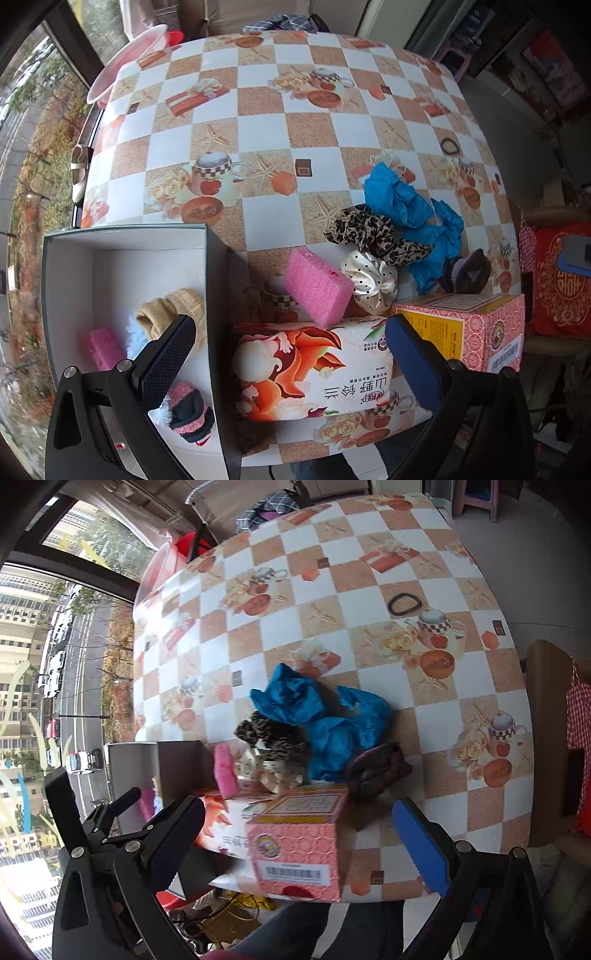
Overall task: Organize soft objects
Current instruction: 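Move both tools back over the remaining soft items on the table, then grasp the blue cloth with left tool while right tool grasps the striped knit sock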
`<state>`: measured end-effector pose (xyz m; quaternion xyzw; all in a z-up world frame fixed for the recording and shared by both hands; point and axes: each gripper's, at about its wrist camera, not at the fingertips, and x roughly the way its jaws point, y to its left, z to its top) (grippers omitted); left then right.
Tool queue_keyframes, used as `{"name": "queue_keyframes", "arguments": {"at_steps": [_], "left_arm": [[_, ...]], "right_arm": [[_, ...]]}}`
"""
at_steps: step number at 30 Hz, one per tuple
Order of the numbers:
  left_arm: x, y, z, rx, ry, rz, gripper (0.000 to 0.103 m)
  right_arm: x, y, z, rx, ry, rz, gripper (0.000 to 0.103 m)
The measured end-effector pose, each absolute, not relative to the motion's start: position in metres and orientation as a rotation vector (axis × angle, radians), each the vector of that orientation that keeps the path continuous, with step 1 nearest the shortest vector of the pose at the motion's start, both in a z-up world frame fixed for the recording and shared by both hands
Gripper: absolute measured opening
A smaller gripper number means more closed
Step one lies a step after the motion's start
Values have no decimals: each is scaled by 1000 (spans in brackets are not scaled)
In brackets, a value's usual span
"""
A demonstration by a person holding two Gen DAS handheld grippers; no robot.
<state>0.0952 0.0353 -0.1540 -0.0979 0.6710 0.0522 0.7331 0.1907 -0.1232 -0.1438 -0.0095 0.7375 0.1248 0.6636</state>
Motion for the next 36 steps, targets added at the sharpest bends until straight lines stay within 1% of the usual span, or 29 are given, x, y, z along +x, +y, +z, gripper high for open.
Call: {"name": "queue_keyframes", "arguments": {"at_steps": [3, 6, 11, 17, 25, 31, 33, 36], "left_arm": [[106, 24, -169, -172, 1523, 109, 102], [122, 18, -169, -186, 1515, 88, 102], [172, -2, -172, -192, 1512, 6, 102], [224, -26, -219, -169, 1626, -50, 102], [254, -49, -273, -67, 1730, -32, 102], [269, -43, -280, 79, 1653, 129, 103], [275, -30, -275, 57, 1628, 178, 103], [278, -10, -262, -53, 1602, 183, 102]], "right_arm": [[204, -143, -171, -42, 1715, 252, 102], [214, -155, -198, -80, 1754, 236, 102], [225, -161, -239, -122, 1800, 242, 102], [230, -155, -274, -228, 1803, 293, 102], [245, -160, -312, -261, 1792, 285, 102], [265, -191, -317, -318, 1735, 160, 102], [278, -213, -309, -308, 1695, 85, 102], [290, -247, -292, -176, 1672, 29, 102]]}}
